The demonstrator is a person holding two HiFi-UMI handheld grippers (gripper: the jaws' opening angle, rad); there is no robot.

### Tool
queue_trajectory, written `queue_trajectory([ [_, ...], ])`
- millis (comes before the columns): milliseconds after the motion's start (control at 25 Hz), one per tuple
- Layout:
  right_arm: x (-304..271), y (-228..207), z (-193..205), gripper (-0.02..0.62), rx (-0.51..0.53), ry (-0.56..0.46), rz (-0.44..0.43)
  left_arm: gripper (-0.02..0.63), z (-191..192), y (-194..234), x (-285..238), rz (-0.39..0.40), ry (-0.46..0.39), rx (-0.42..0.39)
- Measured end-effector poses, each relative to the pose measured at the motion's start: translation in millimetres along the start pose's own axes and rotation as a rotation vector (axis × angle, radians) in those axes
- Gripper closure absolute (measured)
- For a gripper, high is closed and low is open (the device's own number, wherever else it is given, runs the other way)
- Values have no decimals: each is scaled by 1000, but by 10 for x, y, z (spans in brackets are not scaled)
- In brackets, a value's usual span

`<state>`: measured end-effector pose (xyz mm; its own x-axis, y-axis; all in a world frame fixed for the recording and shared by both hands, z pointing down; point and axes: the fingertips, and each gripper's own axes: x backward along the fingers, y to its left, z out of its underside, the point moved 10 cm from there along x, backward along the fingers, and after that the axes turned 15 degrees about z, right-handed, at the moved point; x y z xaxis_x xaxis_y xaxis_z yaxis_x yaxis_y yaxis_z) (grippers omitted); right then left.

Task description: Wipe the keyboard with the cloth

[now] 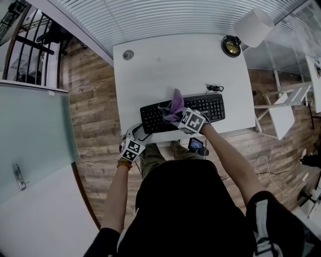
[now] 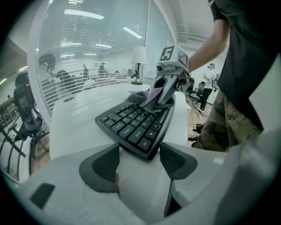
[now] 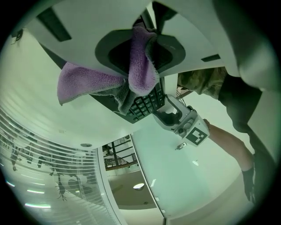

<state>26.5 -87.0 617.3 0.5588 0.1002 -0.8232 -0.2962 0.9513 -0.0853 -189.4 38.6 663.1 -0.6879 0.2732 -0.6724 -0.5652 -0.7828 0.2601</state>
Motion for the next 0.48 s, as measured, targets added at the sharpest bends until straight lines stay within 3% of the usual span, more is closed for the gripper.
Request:
queue_trajectory([
  [480, -246, 197, -307, 518, 60, 14, -52, 316, -5, 1, 2, 3, -1, 3],
])
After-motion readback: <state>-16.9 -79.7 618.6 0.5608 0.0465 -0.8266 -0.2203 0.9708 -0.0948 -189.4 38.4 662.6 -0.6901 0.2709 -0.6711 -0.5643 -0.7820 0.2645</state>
